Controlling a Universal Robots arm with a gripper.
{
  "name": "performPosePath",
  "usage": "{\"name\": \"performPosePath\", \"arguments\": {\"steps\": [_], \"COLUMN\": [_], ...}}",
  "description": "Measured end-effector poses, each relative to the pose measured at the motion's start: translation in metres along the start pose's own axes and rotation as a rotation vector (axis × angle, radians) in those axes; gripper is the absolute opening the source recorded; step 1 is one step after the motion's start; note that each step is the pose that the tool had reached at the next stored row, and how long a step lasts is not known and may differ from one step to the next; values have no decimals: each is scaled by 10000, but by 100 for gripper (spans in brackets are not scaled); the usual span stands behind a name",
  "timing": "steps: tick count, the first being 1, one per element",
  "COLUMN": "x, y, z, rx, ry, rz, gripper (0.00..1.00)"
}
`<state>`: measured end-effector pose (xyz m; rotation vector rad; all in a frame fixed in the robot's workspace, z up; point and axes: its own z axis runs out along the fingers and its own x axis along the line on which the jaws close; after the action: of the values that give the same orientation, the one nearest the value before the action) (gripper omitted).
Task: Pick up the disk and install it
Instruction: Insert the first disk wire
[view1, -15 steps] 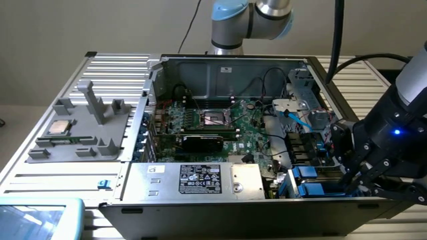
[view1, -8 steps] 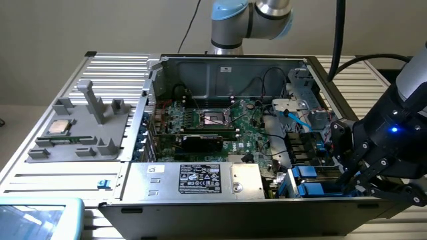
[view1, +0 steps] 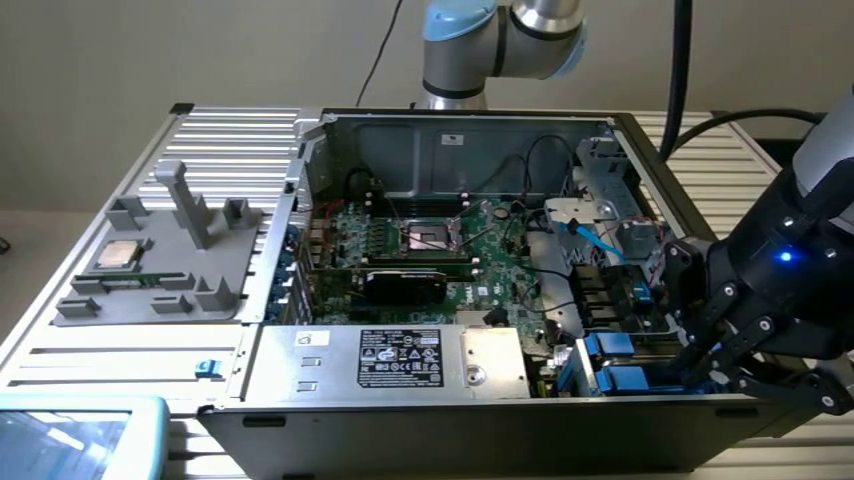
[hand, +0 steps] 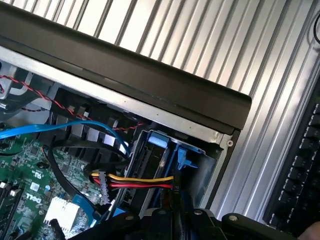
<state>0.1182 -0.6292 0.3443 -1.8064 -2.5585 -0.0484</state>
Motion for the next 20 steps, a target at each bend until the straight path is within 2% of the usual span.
{"name": "performPosePath", "arguments": {"steps": [4, 8, 15, 20], "x": [0, 0, 1, 1], "y": [0, -1, -1, -1], "z": [0, 1, 0, 1], "rx": [27, 29, 168, 176], "ry": [5, 5, 46, 47], "rz": [472, 566, 976, 1086], "gripper": [17, 17, 17, 17]}}
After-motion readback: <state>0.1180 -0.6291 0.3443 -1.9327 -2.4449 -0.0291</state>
